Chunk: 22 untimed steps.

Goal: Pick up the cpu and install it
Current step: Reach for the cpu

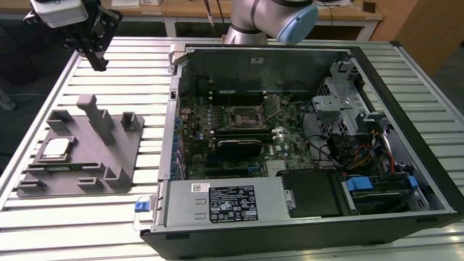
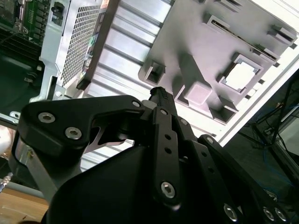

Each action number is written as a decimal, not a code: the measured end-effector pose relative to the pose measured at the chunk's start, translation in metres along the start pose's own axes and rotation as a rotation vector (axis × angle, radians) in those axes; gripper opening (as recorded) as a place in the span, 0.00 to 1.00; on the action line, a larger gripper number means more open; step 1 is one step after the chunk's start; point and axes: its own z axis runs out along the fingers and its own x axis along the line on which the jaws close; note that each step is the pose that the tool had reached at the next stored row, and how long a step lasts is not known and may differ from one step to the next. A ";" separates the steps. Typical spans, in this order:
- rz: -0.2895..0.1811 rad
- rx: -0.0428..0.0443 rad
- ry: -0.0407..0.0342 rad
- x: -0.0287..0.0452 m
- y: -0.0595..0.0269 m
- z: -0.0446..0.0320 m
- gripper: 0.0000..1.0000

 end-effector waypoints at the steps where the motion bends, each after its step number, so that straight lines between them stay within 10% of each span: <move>1: 0.000 0.0000 0.0000 0.0008 -0.0001 0.0000 0.11; 22: 0.000 0.0000 0.0000 0.0254 -0.0027 0.0038 0.11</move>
